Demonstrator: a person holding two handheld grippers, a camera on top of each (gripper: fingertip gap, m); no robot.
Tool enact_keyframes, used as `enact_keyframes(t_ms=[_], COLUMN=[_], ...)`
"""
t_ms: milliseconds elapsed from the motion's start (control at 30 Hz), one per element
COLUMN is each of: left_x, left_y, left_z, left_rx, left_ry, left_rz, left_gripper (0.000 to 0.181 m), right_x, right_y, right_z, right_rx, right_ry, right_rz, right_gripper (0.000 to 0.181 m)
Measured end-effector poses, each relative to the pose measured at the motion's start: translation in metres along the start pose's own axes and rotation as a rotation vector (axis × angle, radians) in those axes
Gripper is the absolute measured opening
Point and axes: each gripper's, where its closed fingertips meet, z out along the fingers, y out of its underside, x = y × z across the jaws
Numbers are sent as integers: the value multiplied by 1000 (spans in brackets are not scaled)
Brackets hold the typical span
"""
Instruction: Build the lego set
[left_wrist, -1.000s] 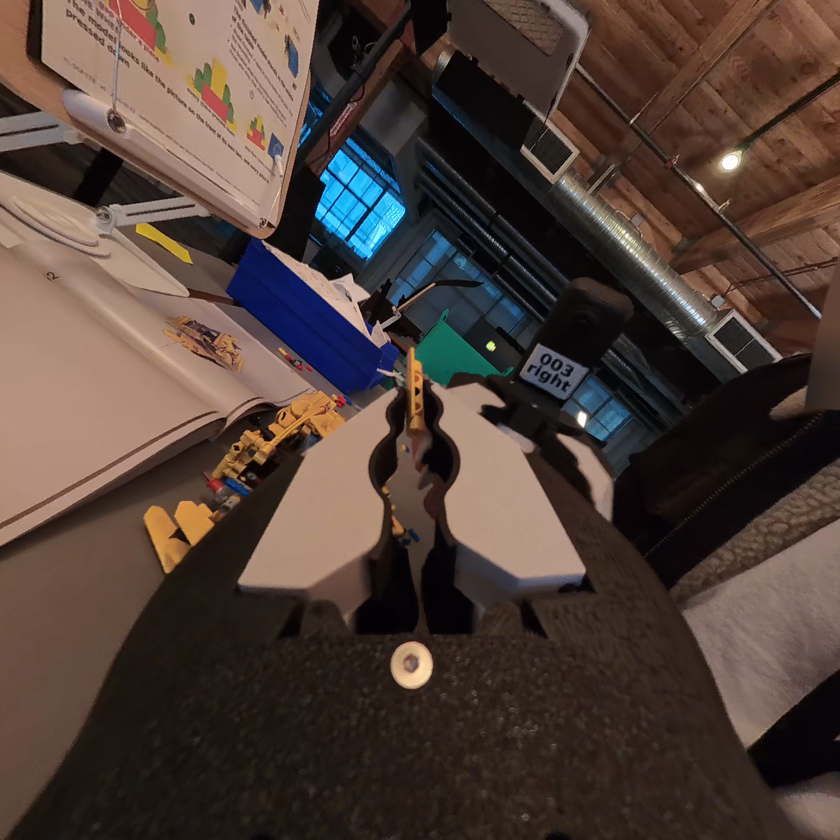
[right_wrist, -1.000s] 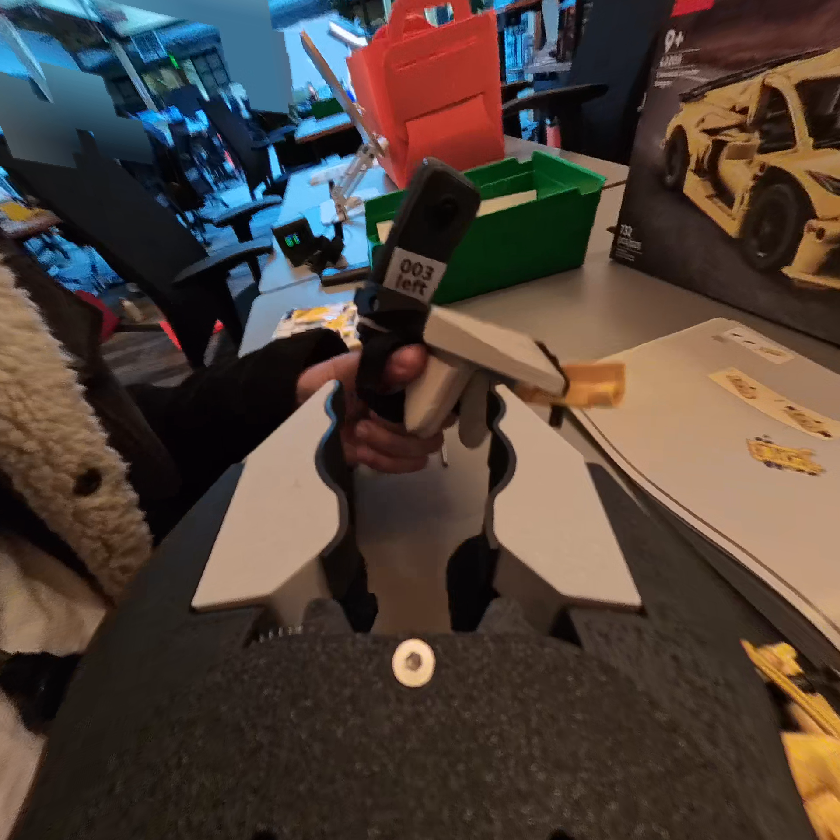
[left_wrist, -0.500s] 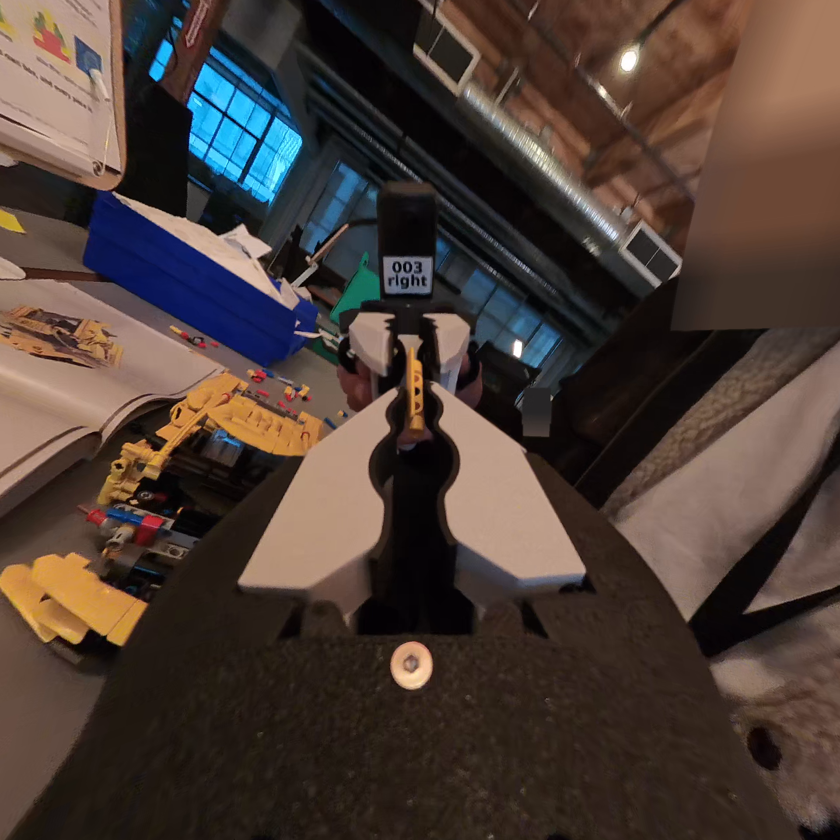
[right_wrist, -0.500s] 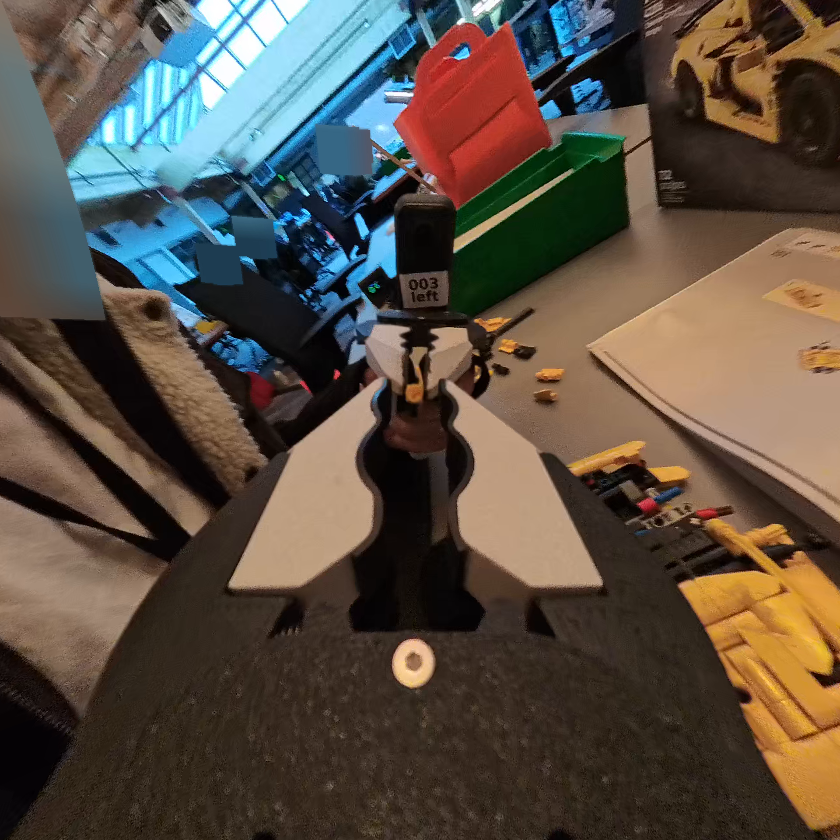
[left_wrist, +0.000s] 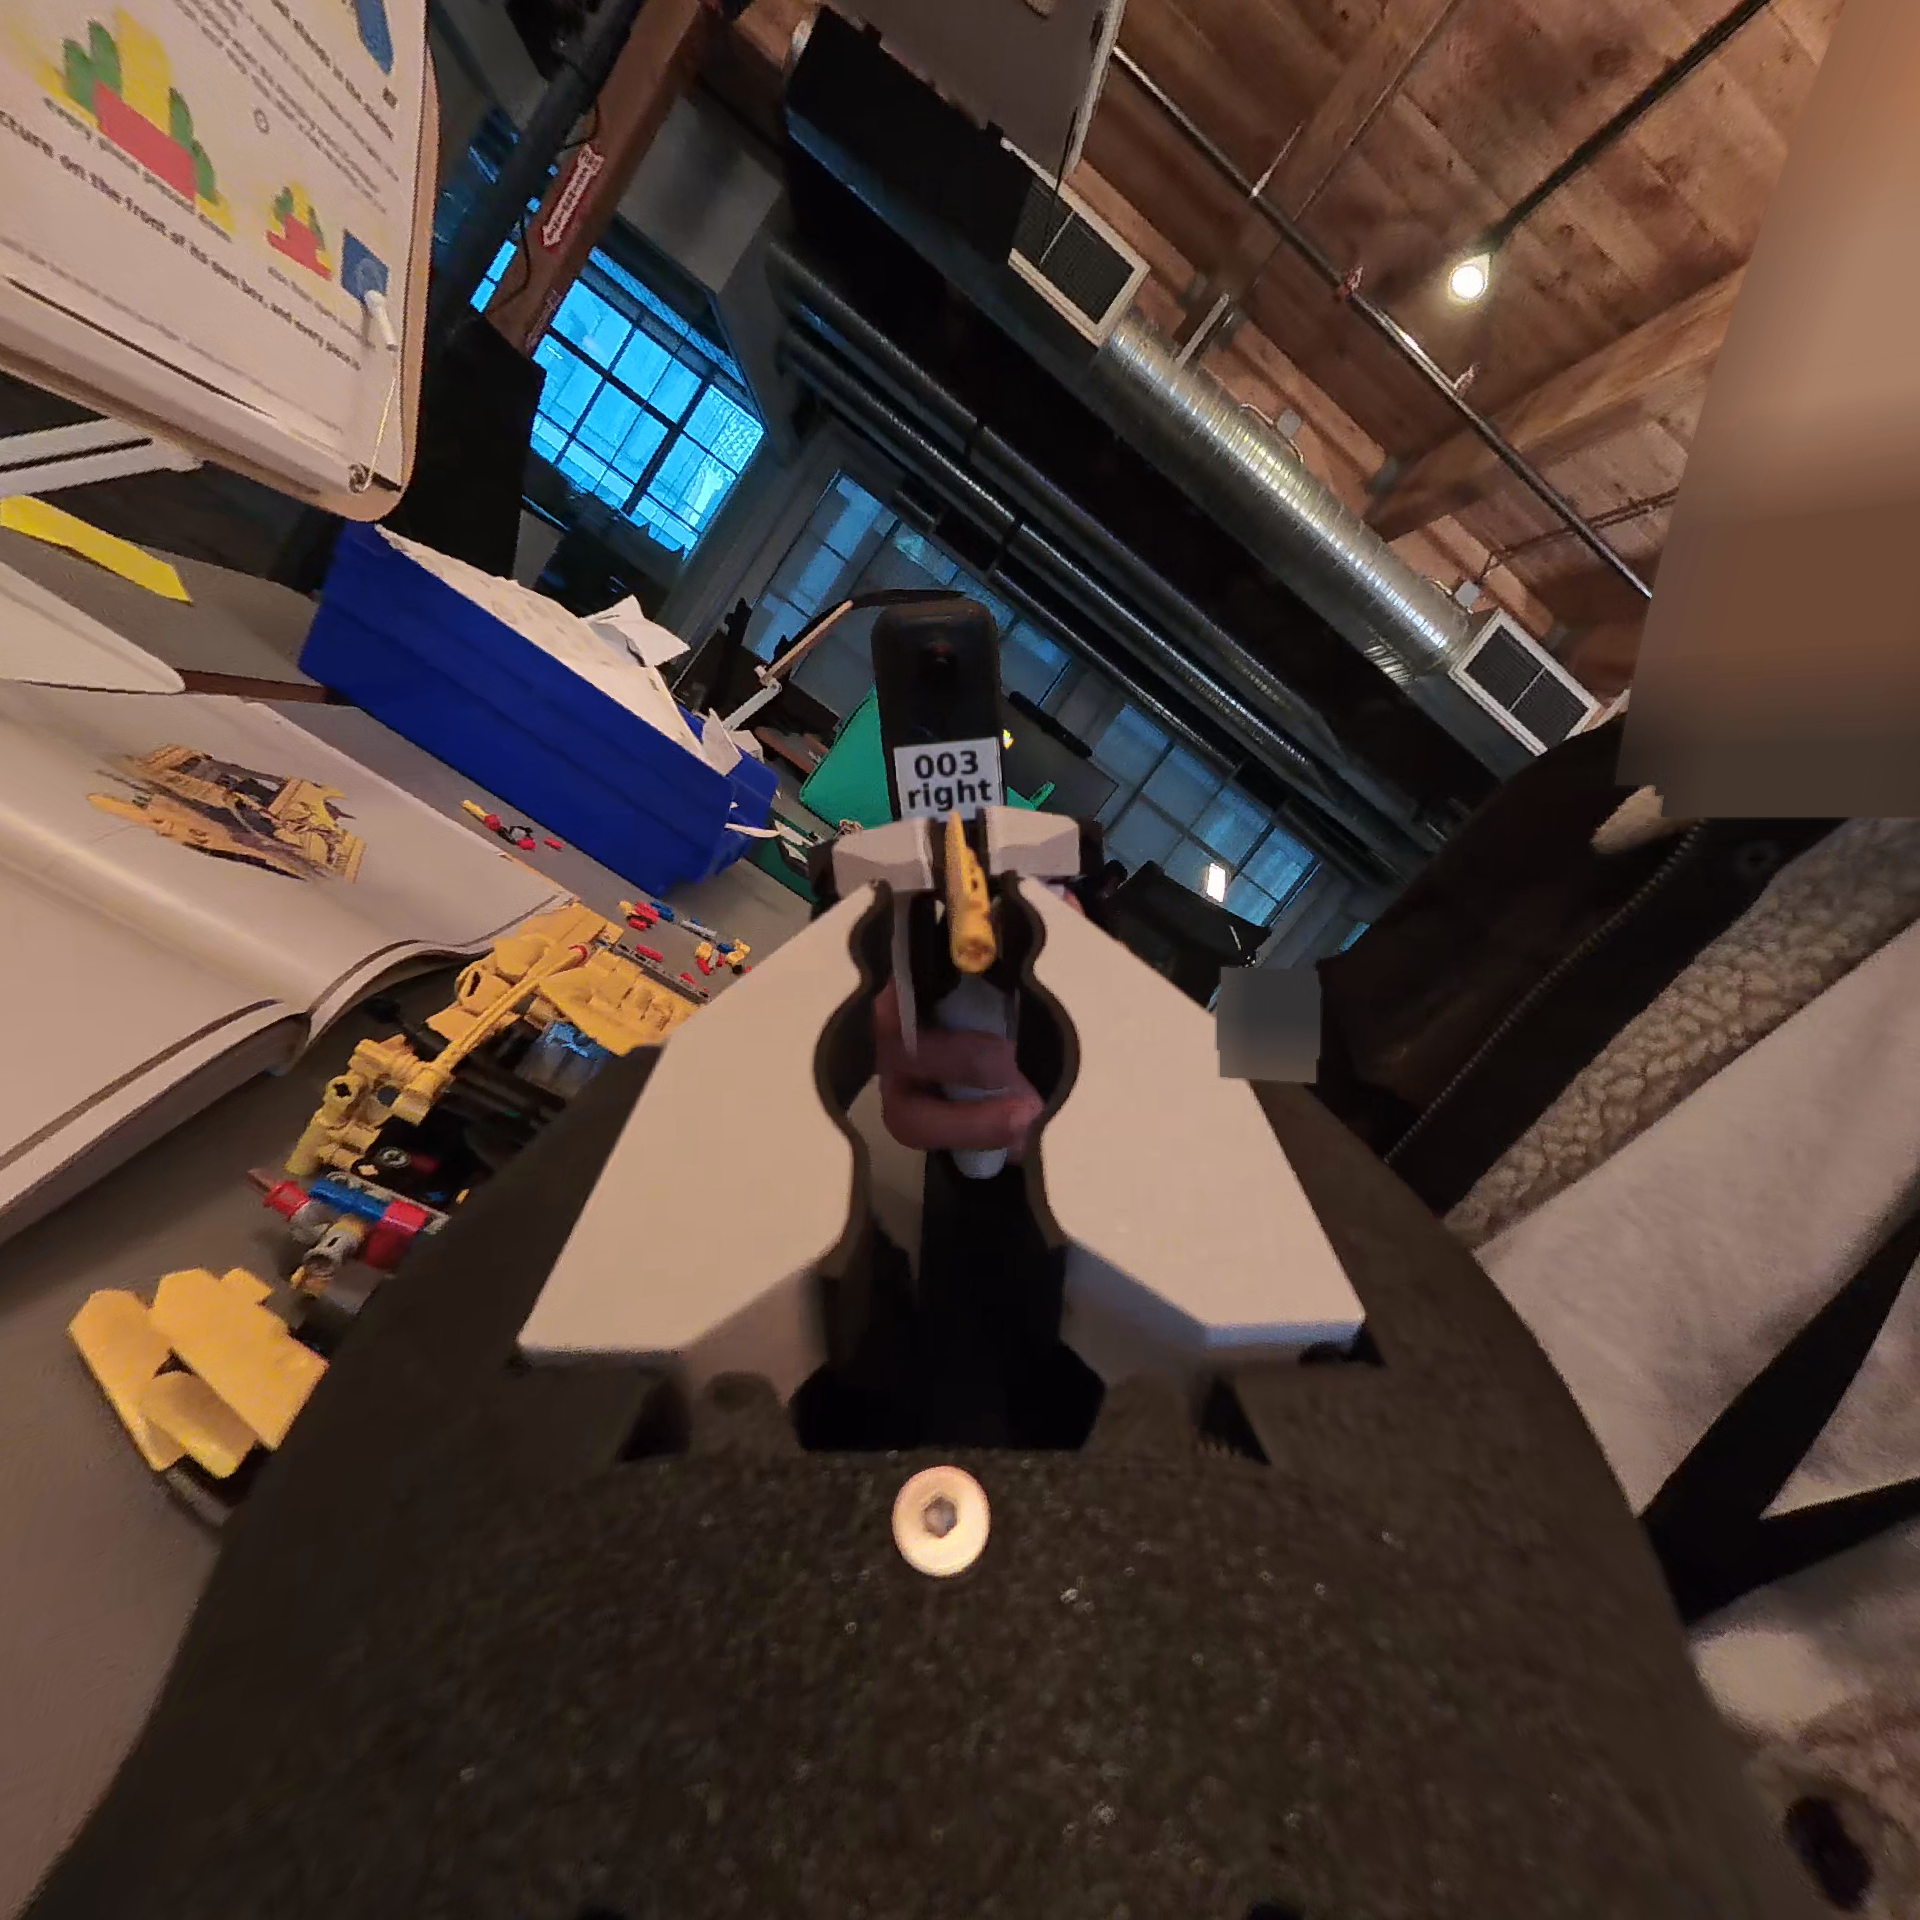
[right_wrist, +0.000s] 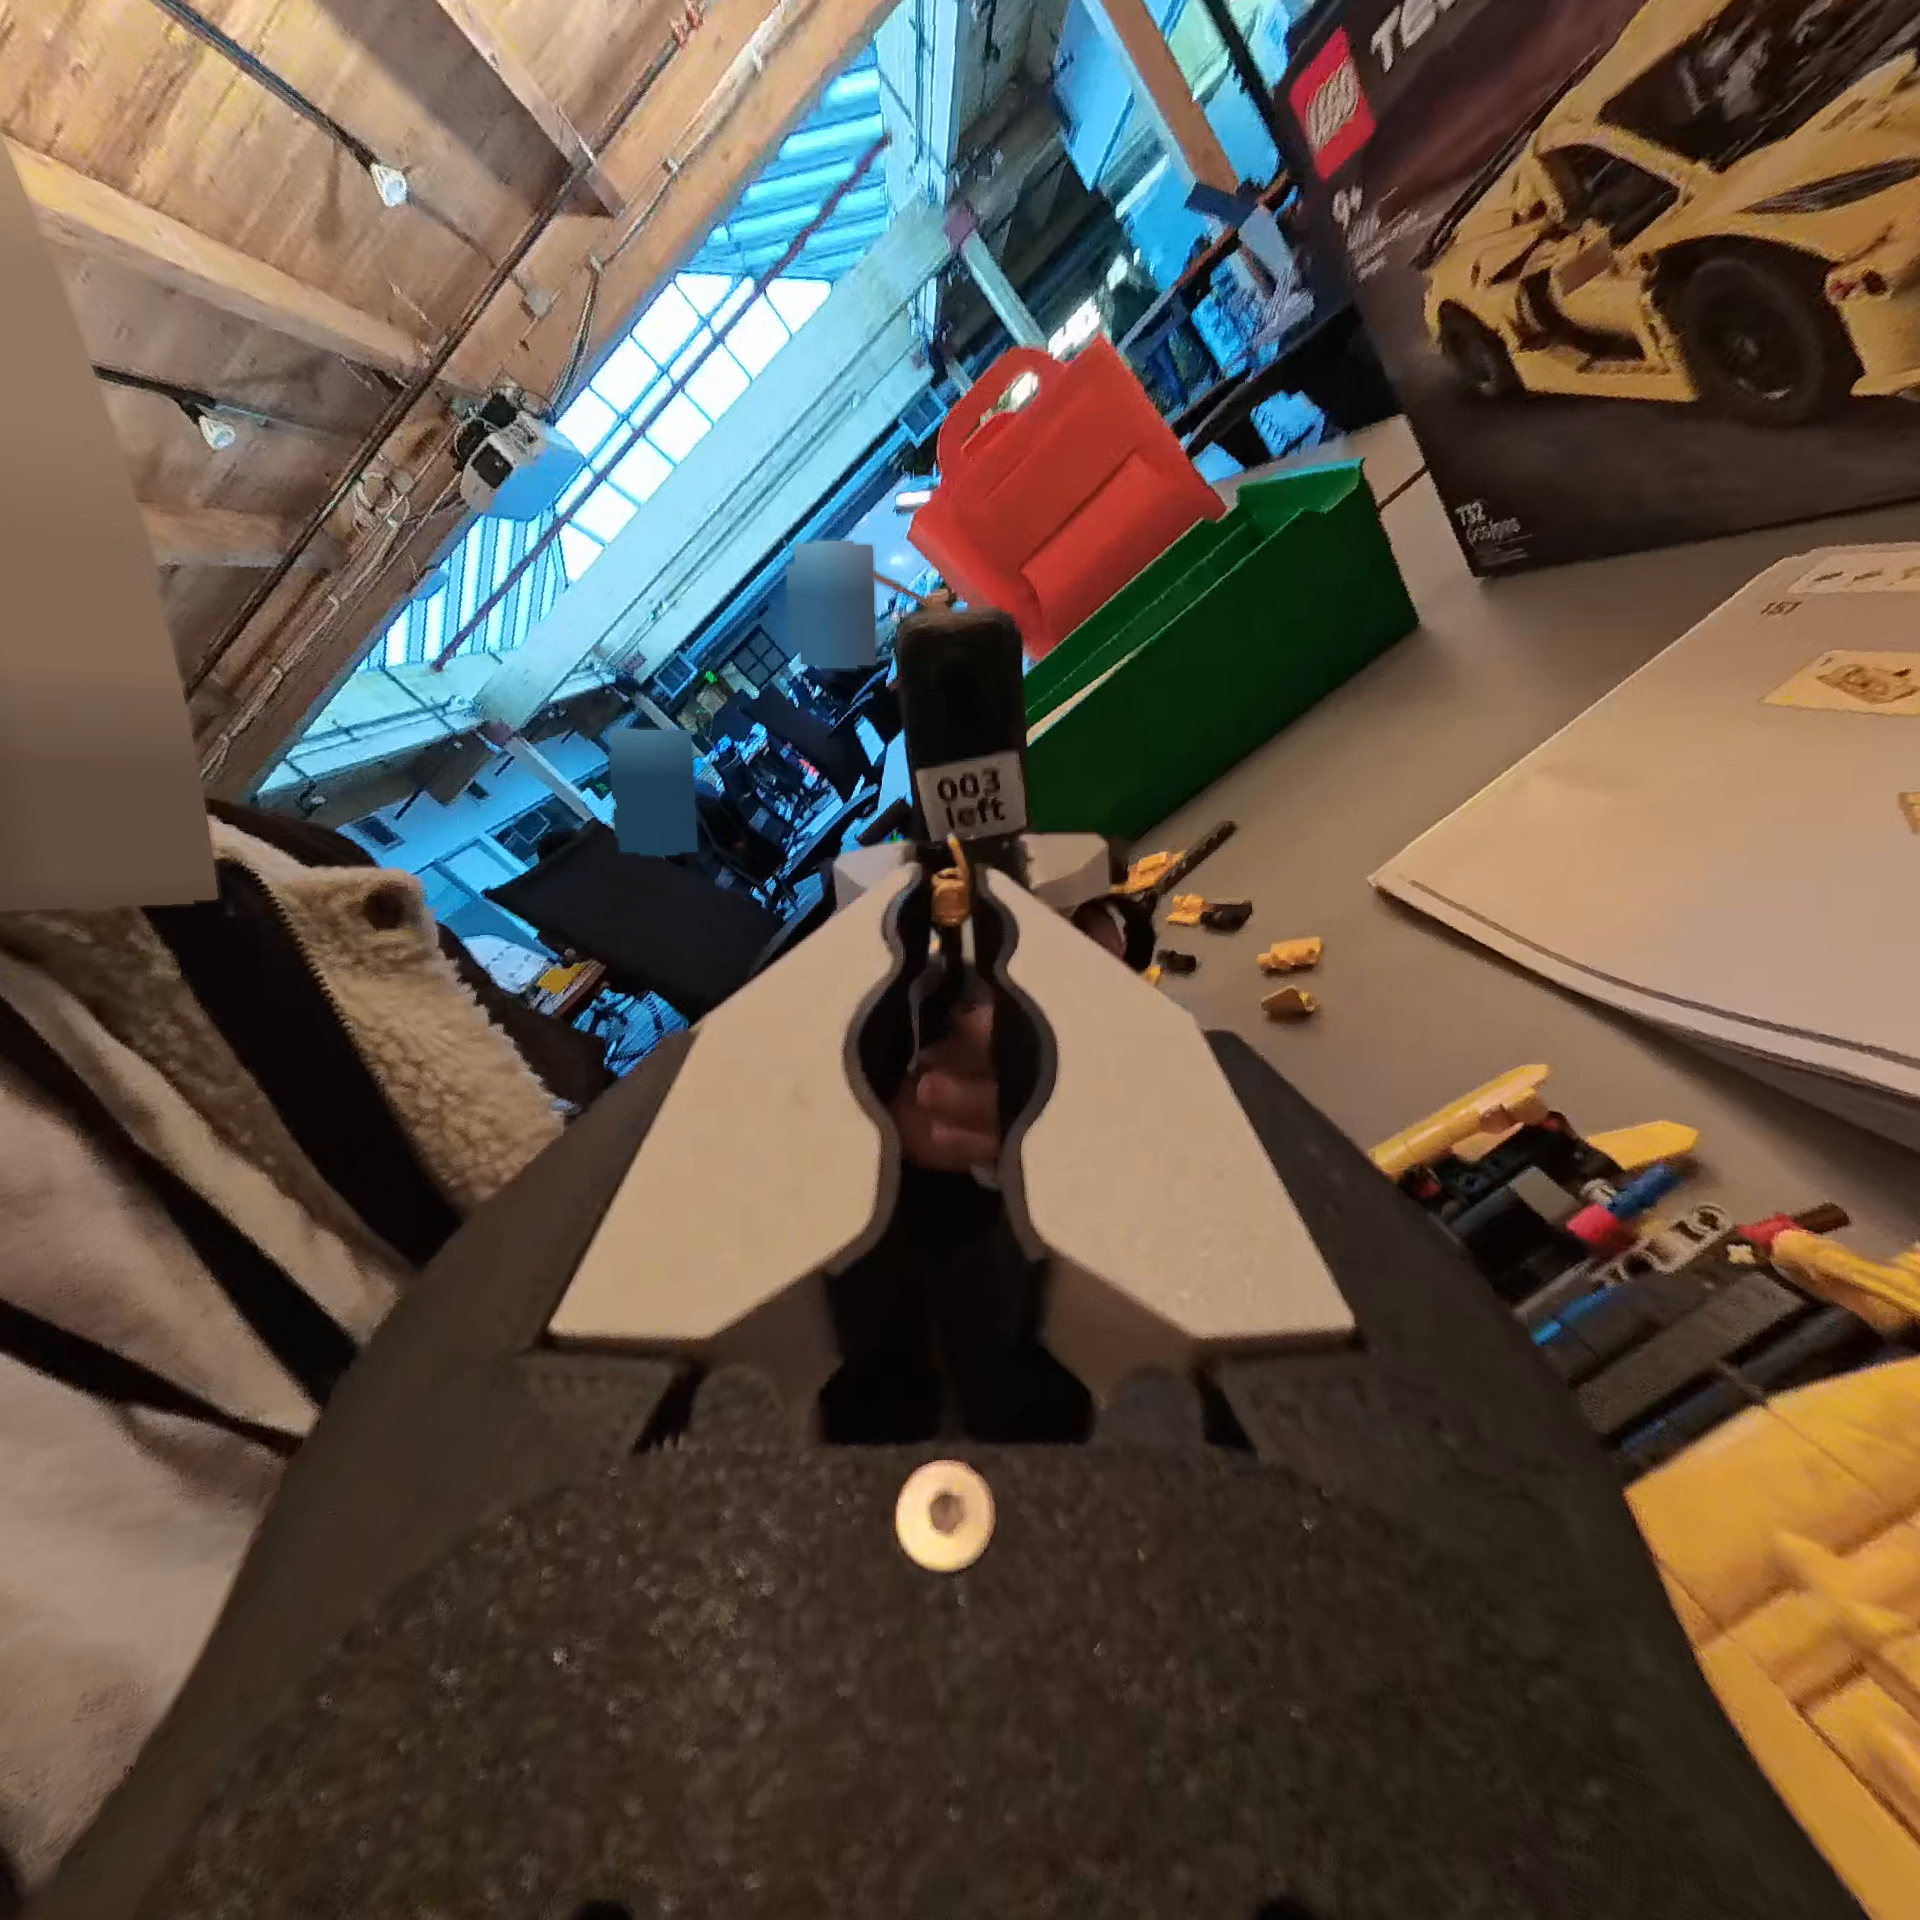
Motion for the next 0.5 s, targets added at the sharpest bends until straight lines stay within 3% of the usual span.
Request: enact_keyframes(t_ms=[100, 167, 233, 367, 500], left_x=[2, -2, -1, 4, 12], left_y=[2, 2, 1, 5, 21], left_z=[0, -1, -3, -7, -3], left_rx=[-18, -24, -2, 2, -62], left_ry=[1, -30, 3, 156, 296], left_rz=[16, 45, -19, -258, -483], left_gripper=[6, 7, 6, 6, 6], right_x=[1, 4, 7, 12, 3], right_y=[-2, 0, -4, 4, 26], right_z=[5, 5, -1, -13, -14], right_rx=[36, 14, -10, -201, -378], right_ry=[1, 9, 33, 161, 148], right_rz=[-3, -6, -104, -568, -896], right_gripper=[6, 6, 22, 41, 46])
